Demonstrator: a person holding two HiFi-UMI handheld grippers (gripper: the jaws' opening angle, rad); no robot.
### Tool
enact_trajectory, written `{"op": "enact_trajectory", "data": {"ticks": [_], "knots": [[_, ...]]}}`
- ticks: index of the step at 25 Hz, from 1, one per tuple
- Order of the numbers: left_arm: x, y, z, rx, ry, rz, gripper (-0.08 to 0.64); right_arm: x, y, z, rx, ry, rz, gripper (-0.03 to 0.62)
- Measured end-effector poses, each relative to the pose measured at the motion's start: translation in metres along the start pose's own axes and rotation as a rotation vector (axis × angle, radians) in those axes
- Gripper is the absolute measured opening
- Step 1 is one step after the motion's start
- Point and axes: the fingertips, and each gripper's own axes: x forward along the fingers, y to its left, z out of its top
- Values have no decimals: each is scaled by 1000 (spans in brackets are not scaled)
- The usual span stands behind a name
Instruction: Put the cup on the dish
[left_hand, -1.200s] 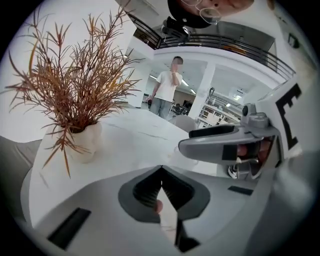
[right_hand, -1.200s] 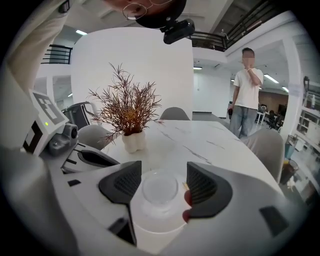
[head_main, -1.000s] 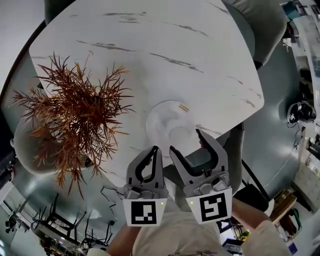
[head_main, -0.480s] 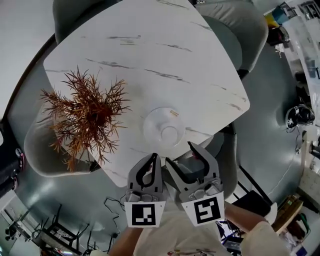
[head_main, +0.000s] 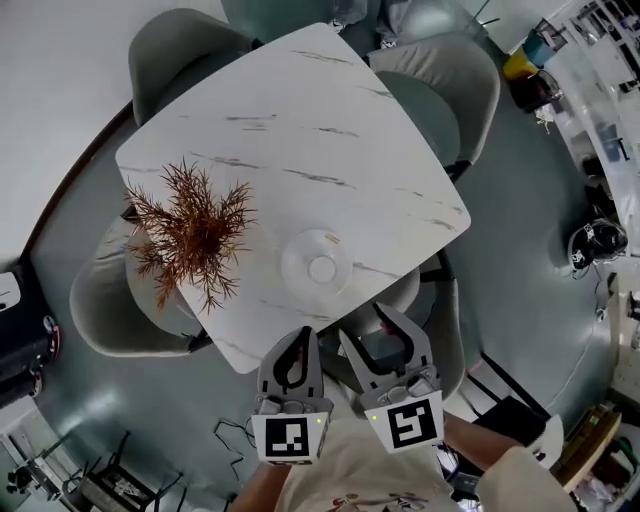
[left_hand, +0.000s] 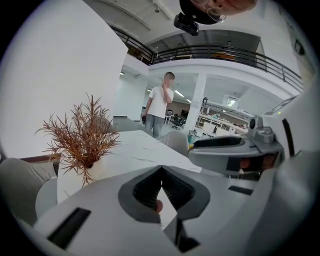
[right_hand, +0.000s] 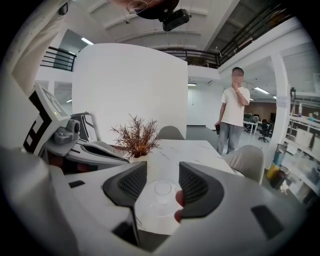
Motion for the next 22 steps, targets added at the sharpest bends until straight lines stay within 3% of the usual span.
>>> {"op": "enact_trajectory", "data": {"ticks": [4, 6, 11, 22], "knots": [[-28, -19, -2, 9, 20, 15, 6, -33, -1, 12, 10, -49, -18, 170], [-38, -28, 3, 13, 2, 25, 6, -46, -4, 19, 24, -86, -30, 164], [-63, -47, 16, 20, -37, 45, 6, -79, -6, 30, 30, -139, -45, 78], [-111, -92, 26, 28, -111, 69, 6, -142, -6, 38, 20, -186, -57, 6]]}}
